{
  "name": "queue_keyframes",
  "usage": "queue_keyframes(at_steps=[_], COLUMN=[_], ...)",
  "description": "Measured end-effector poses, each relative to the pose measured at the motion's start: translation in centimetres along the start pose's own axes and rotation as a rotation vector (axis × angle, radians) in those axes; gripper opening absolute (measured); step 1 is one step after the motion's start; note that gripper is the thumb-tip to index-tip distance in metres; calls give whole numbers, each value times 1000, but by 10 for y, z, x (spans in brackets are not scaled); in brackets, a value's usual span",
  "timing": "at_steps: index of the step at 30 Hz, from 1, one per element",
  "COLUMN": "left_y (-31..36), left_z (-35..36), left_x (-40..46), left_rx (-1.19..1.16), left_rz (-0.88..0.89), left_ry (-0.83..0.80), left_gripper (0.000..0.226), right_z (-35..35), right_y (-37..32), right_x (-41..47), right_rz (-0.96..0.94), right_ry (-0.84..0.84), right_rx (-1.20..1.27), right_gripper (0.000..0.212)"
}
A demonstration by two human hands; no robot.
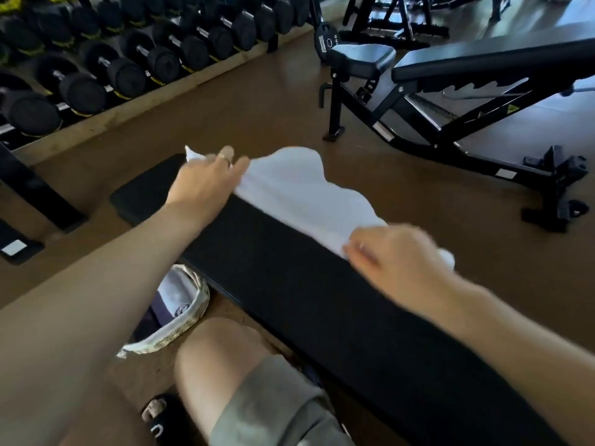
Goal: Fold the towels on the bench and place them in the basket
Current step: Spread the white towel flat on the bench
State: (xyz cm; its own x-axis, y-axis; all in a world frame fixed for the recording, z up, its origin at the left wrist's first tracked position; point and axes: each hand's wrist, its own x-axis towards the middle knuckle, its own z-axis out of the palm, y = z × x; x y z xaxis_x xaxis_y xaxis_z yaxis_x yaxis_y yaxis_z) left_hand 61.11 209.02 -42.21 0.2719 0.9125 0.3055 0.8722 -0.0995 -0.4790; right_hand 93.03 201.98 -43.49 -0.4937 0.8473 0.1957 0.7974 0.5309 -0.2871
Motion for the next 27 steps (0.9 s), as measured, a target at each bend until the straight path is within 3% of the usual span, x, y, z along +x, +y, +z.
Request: queue_keyframes(at_steps=[2, 5, 10, 12, 15, 17, 20, 24, 27], left_y=[7, 16, 6, 0, -3, -2, -7, -10, -18], left_z=[33, 68, 96, 103, 107, 113, 120, 130, 141], left_x=[-32, -81, -121, -126, -126, -125, -122, -124, -124], left_rx=[88, 85, -4, -97, -443, -683, -982, -1373, -1505], left_rz=[100, 138, -10, -137, -498, -735, -1013, -1287, -1367], left_ry=[-134, -291, -427, -448, -490, -518, -571, -586, -467], left_gripper=[44, 47, 49, 51, 47, 42, 52, 61, 34], right_z=[33, 79, 125, 120, 108, 108, 126, 161, 186], right_y=[-22, -42, -47, -45, -37, -30, -19, -15, -18], right_x=[-17, -32, -38, -25, 18, 57, 120, 196, 239], right_rz=[-3, -8, 27, 35, 140, 200, 240, 205, 209], right_ry=[-286, -392, -580, -656, -557, -402, -243, -137, -110], right_rx=[14, 63, 180, 277, 393, 405, 405, 328, 334], right_gripper=[31, 27, 11, 13, 28, 23, 13, 30, 27])
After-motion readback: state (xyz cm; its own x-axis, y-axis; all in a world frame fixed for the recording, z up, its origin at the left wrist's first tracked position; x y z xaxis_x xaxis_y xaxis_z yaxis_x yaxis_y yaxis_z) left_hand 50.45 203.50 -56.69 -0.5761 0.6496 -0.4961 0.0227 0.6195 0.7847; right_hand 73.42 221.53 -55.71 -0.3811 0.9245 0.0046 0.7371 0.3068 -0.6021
